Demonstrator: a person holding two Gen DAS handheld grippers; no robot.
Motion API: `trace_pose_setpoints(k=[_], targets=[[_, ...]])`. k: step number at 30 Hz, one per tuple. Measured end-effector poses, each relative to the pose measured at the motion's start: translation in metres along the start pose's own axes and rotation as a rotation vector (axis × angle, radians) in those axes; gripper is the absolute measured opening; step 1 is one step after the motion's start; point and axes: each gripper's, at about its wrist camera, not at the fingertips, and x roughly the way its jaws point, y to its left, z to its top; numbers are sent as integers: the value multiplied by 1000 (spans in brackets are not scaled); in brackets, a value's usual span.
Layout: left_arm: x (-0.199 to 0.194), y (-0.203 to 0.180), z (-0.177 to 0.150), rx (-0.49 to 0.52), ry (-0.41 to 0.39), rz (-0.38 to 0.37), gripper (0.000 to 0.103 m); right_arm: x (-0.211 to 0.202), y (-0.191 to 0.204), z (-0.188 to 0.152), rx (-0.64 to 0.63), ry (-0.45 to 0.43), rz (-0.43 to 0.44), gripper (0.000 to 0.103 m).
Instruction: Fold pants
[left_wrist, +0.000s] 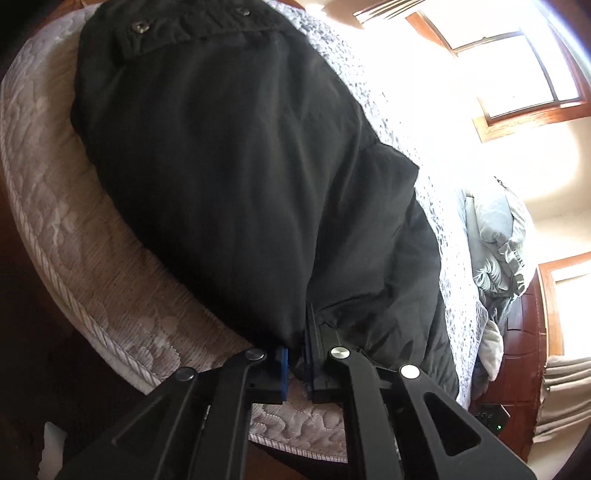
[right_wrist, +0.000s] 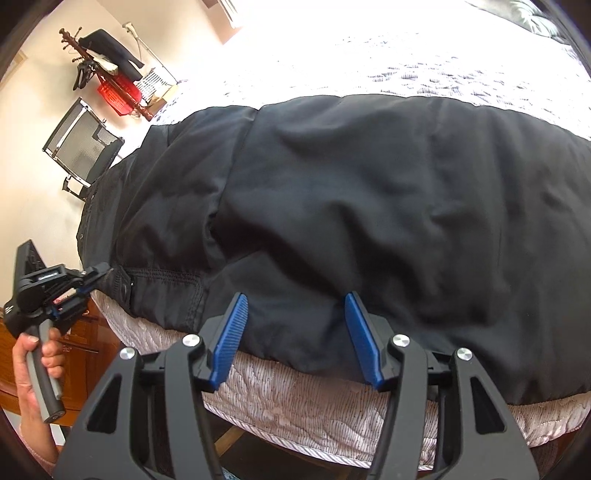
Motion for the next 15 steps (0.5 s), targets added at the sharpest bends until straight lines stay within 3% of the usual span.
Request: trace_pose_setpoints(k=[3, 5, 7, 12, 15], targets=[[0, 3, 7, -10, 12, 12, 30, -4, 1, 0, -4, -7, -4, 56], [-8, 5, 8, -11, 3, 13, 62, -5, 1, 0, -5, -9, -10, 58], [-22, 6, 9, -9, -34, 52, 72, -6, 0, 1, -2, -7, -11, 58], [-50, 21, 25, 7, -112, 81, 72, -5, 3, 0, -13, -6, -19, 59], [-52, 37, 46, -18, -116, 66, 69, -4, 4, 1, -14, -6, -23, 59]])
